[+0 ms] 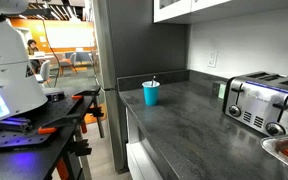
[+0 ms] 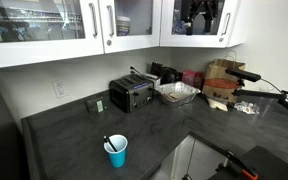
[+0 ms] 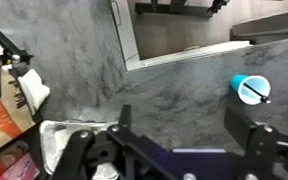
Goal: Put the marker on the counter
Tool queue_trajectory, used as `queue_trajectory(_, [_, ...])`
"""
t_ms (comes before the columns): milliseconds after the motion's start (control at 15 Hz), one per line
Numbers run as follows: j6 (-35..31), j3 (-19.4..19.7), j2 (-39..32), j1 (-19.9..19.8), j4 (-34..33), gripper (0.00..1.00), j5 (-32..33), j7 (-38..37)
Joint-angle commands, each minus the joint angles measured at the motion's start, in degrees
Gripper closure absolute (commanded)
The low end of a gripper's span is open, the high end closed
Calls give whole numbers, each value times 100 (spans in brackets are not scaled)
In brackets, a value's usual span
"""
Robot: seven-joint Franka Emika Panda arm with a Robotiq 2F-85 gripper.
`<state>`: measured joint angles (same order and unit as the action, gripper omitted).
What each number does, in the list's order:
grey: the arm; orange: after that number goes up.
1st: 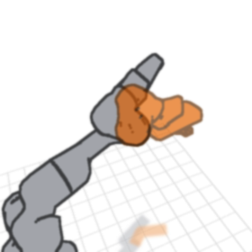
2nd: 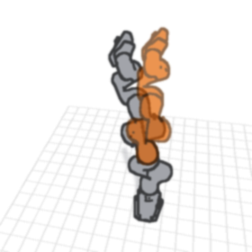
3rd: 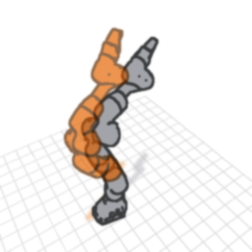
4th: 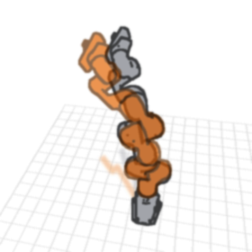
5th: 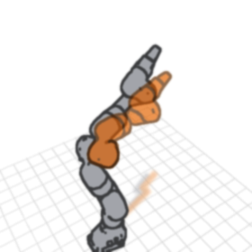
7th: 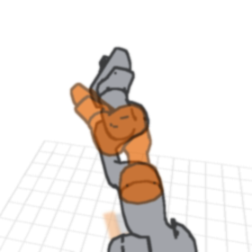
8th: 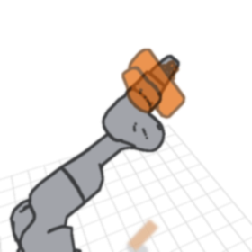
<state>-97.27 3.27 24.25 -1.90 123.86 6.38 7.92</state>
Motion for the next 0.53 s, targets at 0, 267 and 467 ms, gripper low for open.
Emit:
queue_trajectory(0, [11, 15, -4, 20, -12, 0, 5, -6])
queue_trajectory(267, [11, 15, -4, 20, -12, 0, 5, -7])
queue_trajectory(467, [-591, 58, -74, 200, 145, 0, -85, 492])
